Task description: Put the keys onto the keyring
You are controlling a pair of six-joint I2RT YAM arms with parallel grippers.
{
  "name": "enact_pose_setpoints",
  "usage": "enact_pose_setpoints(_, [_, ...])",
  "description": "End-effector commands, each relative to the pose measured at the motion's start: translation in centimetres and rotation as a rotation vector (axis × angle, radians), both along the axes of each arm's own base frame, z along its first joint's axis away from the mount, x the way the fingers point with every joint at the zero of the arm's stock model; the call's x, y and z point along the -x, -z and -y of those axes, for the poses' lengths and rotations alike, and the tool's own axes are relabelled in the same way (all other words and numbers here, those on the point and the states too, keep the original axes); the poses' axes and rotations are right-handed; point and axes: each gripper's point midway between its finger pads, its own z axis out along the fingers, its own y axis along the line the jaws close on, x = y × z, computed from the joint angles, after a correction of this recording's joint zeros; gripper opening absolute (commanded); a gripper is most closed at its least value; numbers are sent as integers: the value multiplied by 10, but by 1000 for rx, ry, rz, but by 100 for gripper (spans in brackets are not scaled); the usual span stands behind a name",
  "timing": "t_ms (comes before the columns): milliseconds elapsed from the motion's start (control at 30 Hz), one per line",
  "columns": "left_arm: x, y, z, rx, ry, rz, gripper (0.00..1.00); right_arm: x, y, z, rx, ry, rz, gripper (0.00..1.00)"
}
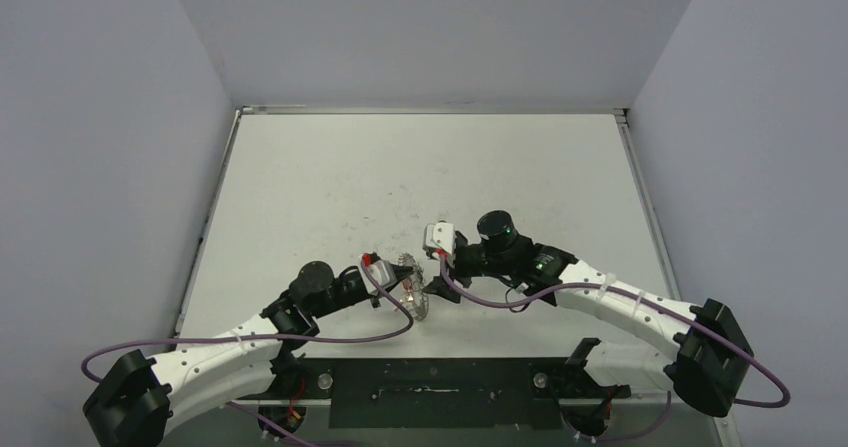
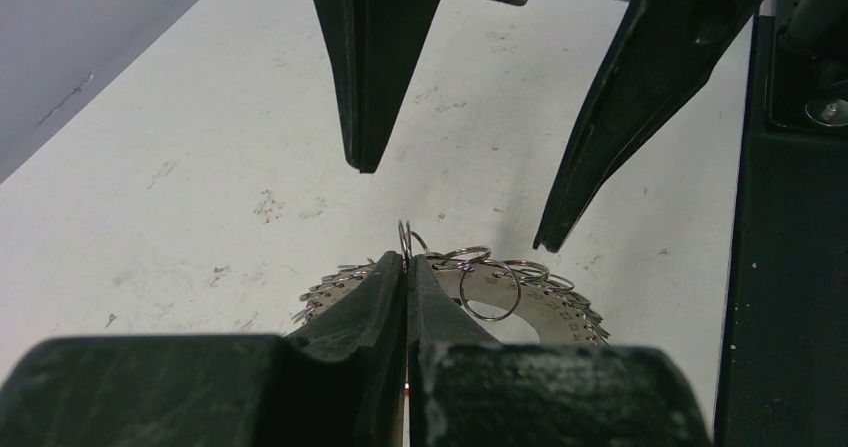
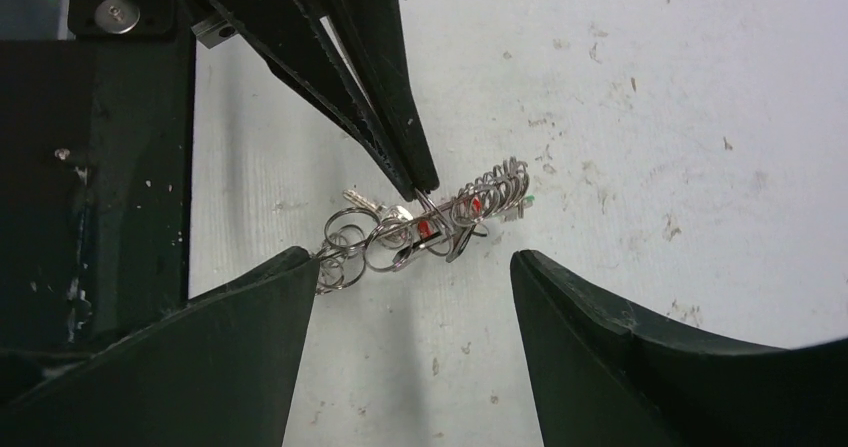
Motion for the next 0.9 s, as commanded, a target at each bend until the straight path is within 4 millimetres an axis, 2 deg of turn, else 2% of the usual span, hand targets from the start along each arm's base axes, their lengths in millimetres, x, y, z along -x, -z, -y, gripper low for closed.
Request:
enact_pose_setpoints(0, [-3, -39, 6, 79, 6, 76, 0, -7, -25, -21, -114, -152, 168, 68])
enact_pose_setpoints(267, [-3, -38, 6, 77, 6, 75, 0, -10, -22, -26, -156, -206, 244, 46])
enact_pose_setpoints(500, [-3, -39, 6, 80, 5, 78, 0, -6, -5, -27, -113, -276, 195, 38])
enact_pose_setpoints(600, [-3, -38, 5, 82, 4, 76, 0, -5, -1, -27, -98, -288, 189, 28])
enact_pose_setpoints(733, [-3, -38, 5, 81, 2, 76, 0, -5, -2, -26, -102, -294, 195, 3])
enact_pose_setpoints(767, [-3, -38, 4, 83, 2, 78, 0, -6, -3, -26, -100, -292, 197, 0])
enact_pose_setpoints(867, [-3, -38, 4, 84, 0, 78, 0, -7, -5, -24, -90, -289, 202, 0])
